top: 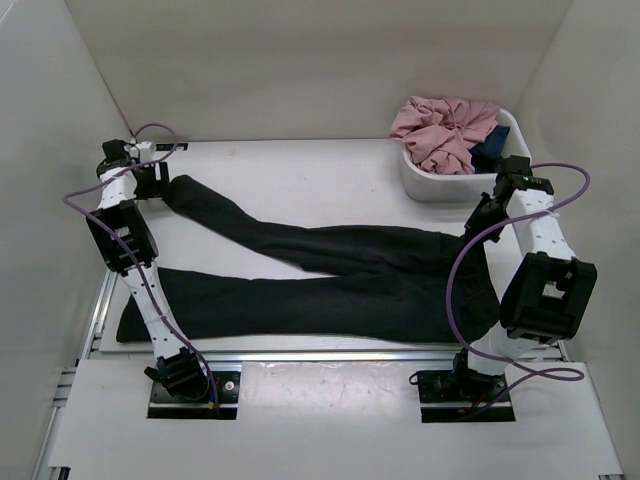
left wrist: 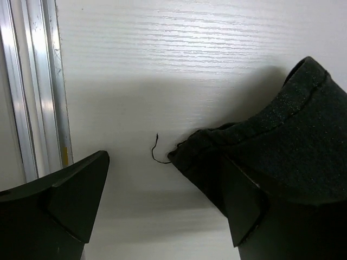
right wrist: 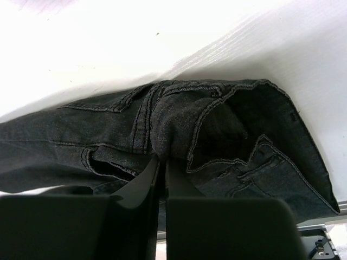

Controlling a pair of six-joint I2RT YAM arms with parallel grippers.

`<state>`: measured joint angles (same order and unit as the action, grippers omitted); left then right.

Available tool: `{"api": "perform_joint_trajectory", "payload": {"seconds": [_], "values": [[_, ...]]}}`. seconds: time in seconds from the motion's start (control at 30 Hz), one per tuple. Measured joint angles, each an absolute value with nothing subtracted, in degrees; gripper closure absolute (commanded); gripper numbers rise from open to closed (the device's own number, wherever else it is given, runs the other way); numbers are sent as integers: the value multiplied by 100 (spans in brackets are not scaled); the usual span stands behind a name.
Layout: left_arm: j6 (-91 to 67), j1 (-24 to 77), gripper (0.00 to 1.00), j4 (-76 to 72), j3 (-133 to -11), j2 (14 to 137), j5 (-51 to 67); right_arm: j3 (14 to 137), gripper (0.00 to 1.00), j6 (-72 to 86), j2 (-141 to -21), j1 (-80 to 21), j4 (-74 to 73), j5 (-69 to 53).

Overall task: Fold and stack the trousers
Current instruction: Flatten the trousers out, then fold the trousers

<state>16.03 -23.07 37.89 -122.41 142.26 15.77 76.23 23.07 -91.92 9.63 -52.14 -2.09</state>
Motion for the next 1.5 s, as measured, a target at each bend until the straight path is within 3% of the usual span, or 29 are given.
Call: {"api": "perform_joint_trajectory", "payload": {"seconds": [0.1, 0.17, 0.2, 0.43, 0.63, 0.93, 1.37, 1.5], "values": [[1828, -2261, 24, 3782, -12219, 14223, 1594, 7655, 100, 2307, -9295, 963, -5225, -191], [1955, -2228, 71, 3771, -12167, 14208, 1632, 7728, 100, 2307, -9397, 963, -5234, -187], [2034, -2226, 86, 3795, -12140, 14204, 1737, 7758, 100, 2307, -9435, 963, -5231, -187], [2344, -2200, 86, 4108, -12199, 14164, 1879, 8250, 100, 2303, -9640, 963, -5354, -189], [3028, -2180, 86, 4956, -12481, 13799, 873, 9011, 100, 2235, -9579, 974, -5109, -163], [3820, -2399, 86, 5996, -11740, 11625, -342, 7161, 100, 2252, -7601, 1229, -4051, -381], [3789, -2585, 86, 7161, -11052, 11080, -642, 6578, 100, 2364, -7808, 1817, -3450, -928], [3830, -2781, 86, 7137, -9651, 10110, -760, 6001, 100, 2530, -7308, 1883, -3297, -840]]}}
